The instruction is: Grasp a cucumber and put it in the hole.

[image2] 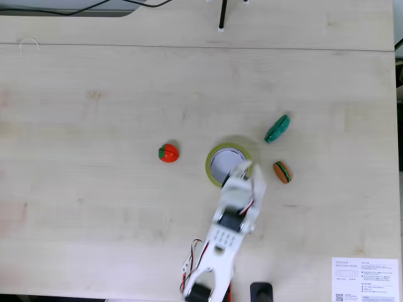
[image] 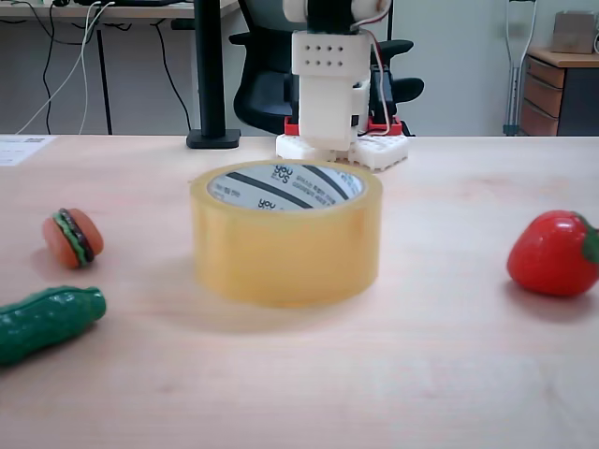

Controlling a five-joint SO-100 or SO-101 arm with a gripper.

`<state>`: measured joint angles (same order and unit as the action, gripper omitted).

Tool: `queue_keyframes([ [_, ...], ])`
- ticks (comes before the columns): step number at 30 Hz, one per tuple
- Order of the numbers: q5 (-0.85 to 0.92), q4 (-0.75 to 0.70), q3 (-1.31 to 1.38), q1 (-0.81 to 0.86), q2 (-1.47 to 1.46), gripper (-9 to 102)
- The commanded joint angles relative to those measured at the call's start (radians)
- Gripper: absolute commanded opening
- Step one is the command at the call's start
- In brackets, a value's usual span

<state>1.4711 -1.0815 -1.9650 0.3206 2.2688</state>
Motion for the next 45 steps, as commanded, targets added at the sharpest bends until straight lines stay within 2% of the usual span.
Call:
queue_keyframes([
  [1,-0.025,0.095,0.173,0.02,-0.126,7],
  [10,-0.147,0.104,0.351,0.037,-0.425,13],
  [16,-0.147,0.258,0.374,0.061,-0.578,26],
  [24,-0.147,0.399,0.457,0.098,-0.788,32],
  [33,-0.147,0.4,0.661,0.1,-1.026,34],
  [38,-0.144,0.4,0.684,0.107,-1.095,40],
  [45,-0.14,0.4,0.686,0.115,-1.163,41],
])
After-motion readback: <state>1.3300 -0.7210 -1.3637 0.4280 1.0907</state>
